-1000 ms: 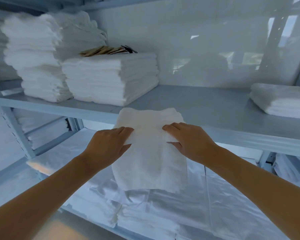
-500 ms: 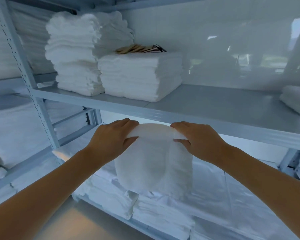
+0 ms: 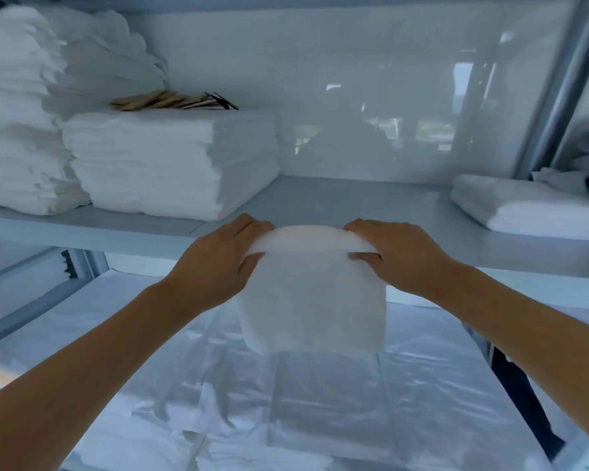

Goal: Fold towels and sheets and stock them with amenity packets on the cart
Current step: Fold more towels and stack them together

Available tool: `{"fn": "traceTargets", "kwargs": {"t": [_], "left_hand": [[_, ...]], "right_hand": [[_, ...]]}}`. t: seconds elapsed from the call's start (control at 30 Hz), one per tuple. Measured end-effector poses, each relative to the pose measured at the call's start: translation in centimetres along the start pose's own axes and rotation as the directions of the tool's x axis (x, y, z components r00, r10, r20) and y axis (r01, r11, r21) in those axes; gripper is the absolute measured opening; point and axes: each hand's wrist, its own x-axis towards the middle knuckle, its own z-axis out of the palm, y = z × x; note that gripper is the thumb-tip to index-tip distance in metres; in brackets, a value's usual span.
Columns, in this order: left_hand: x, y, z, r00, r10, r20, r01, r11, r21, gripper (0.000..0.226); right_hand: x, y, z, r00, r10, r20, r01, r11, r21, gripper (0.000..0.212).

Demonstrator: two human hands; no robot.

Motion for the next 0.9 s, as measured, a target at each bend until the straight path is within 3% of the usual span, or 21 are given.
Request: {"fn": "traceTargets", "kwargs": {"t": [0.2,0.37,0.57,0.73,0.9], "left_hand": [[7.5,-0.7,5.4,1.0,-0.011,-0.005,0.011,1.0,-0.007,0.038],[12.3,-2.2,8.6,0.996,-0.091,0.002,0.091,0.996,-0.021,0.036],[17.1,-4.6,11.5,0.996,-0.078,0.054,0.084,0.989,-0.123,0.034],[20.9,-7.0,13.7,0.99,-0.043,0.132,0.071,0.974,-0.215,0.031],[23.8,-9.5,16.0,0.975,-0.019,0.223,0.079,0.962,-0.262,0.033]], "right_hand": [[3.9,8.0,1.3,0.995,0.093,0.044,-0.094,0.995,0.028,0.032],[7.9,12.4,2.6,0.993,0.077,0.089,-0.087,0.991,0.106,0.031],[11.5,16.4,3.9,0.988,0.072,0.135,-0.099,0.974,0.203,0.024],[14.0,19.2,5.2,0.982,0.132,0.131,-0.155,0.972,0.179,0.021],[16.4,21.6,6.4,0.962,0.25,0.11,-0.261,0.961,0.091,0.034]]}}
